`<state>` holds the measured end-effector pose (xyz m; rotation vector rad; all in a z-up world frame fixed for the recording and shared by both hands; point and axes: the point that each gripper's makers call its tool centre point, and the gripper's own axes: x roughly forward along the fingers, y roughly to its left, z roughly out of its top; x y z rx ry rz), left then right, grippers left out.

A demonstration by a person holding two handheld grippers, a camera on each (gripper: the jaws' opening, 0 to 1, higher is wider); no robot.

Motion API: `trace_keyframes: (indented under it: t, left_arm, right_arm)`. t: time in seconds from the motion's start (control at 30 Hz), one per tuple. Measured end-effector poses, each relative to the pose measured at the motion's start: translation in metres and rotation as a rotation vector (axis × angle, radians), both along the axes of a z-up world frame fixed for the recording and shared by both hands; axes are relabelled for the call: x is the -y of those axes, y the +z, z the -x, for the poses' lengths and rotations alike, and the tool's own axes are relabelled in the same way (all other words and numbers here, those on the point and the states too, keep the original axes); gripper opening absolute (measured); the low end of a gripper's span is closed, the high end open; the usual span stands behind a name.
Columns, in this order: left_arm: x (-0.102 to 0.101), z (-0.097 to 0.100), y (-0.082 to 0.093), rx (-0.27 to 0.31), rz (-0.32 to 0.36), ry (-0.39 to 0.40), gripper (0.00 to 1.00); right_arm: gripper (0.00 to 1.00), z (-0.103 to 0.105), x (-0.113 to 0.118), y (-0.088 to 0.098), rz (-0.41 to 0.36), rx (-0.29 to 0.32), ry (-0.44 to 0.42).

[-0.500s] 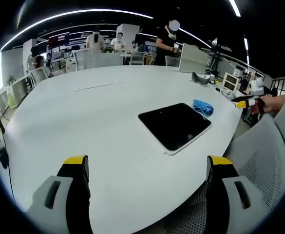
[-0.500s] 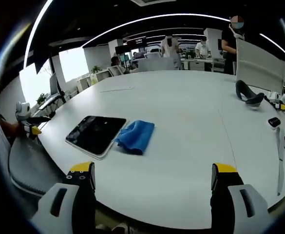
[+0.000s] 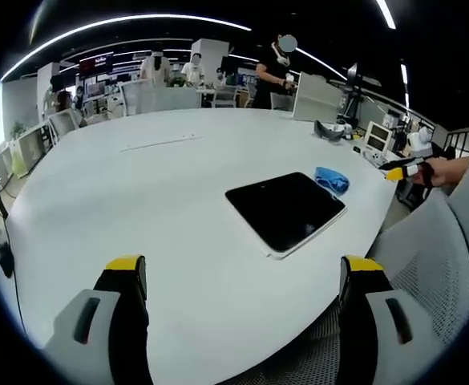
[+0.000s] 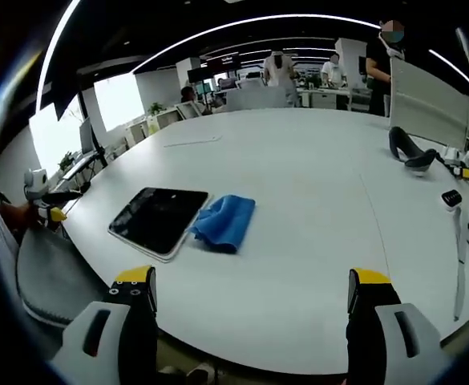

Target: Wipe the mirror surface with the cleaning cloth until all visible marks leave the cleaned area.

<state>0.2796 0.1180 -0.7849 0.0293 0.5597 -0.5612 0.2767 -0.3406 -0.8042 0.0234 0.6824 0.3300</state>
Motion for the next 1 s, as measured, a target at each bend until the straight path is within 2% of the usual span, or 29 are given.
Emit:
trace_keyframes:
  t: [0.1, 0.43, 0.73, 1.0]
  left_arm:
    - [-0.003, -0.004, 0.002, 0.0, 0.009, 0.027, 0.99]
    - [0.001, 0.002, -0.01, -0.041, -0.016, 0.004, 0.99]
    - [0.0, -0.001, -0.006, -0.021, -0.02, 0.018, 0.99]
    - [0.001, 0.002, -0.009, -0.041, -0.018, 0.011, 0.99]
  right_arm:
    - [0.99, -0.001, 0.001, 0.0, -0.004, -0.005, -0.004]
    - [0.99, -0.005, 0.005, 0.002, -0.043, -0.025, -0.033]
    - [0.99, 0.0, 0.005, 0.001, -0.03, -0.033, -0.03]
    - [0.98, 0.005, 0.002, 0.0, -0.031, -0.051, -0.039]
